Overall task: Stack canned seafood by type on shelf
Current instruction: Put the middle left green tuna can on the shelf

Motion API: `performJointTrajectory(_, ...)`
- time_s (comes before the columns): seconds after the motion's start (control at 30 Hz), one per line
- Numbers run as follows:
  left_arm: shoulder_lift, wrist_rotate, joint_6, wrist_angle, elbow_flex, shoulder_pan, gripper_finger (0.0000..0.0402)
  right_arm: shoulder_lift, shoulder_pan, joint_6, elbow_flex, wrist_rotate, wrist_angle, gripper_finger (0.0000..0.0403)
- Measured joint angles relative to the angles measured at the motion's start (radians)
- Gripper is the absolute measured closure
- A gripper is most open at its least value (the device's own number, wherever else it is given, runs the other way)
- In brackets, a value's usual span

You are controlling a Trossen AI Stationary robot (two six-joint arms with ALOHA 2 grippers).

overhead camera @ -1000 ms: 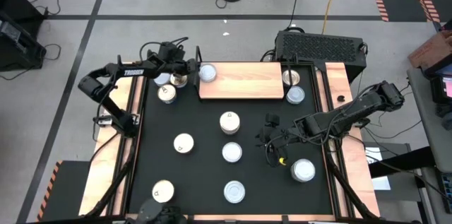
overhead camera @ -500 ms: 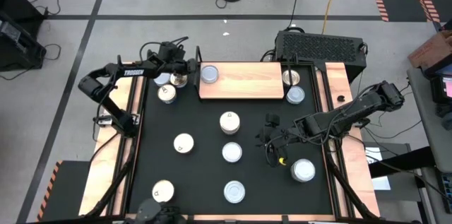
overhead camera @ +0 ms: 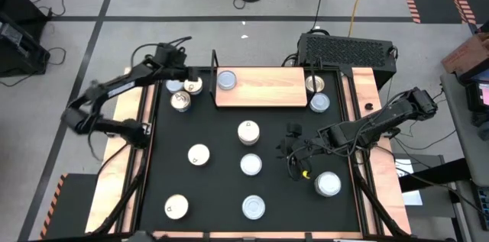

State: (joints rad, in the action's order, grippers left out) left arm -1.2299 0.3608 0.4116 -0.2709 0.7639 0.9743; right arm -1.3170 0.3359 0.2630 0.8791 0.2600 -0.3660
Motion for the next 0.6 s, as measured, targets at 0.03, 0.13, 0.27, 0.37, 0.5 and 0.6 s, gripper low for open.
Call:
performJointTrajectory(0.03, 0.044, 0.000, -0.006, -0.029, 0.000, -0.008, 0.0336, 0.000, 0.000, -0.002, 0.000, 0.000, 0.002, 0.0255)
performJointTrajectory(0.13, 0.171, 0.000, -0.016, -0.116, 0.000, -0.045, 0.0336, 0.000, 0.000, -0.005, 0.000, 0.004, 0.020, 0.0255)
performJointTrajectory(0.27, 0.298, -0.037, -0.029, -0.242, 0.000, -0.118, 0.0336, 0.000, 0.000, -0.005, 0.000, 0.004, 0.071, 0.0255)
performJointTrajectory(0.37, 0.348, -0.108, -0.052, -0.339, 0.000, -0.168, 0.0336, 0.000, 0.000, -0.016, 0.000, 0.004, 0.117, 0.0255)
performJointTrajectory(0.5, 0.356, -0.144, -0.060, -0.366, -0.009, -0.232, 0.0336, 0.000, 0.000, -0.021, 0.000, 0.005, 0.163, 0.0255)
performJointTrajectory(0.6, 0.357, -0.155, -0.061, -0.282, -0.054, -0.322, 0.0336, 0.000, -0.001, -0.021, 0.000, 0.022, 0.200, 0.0255)
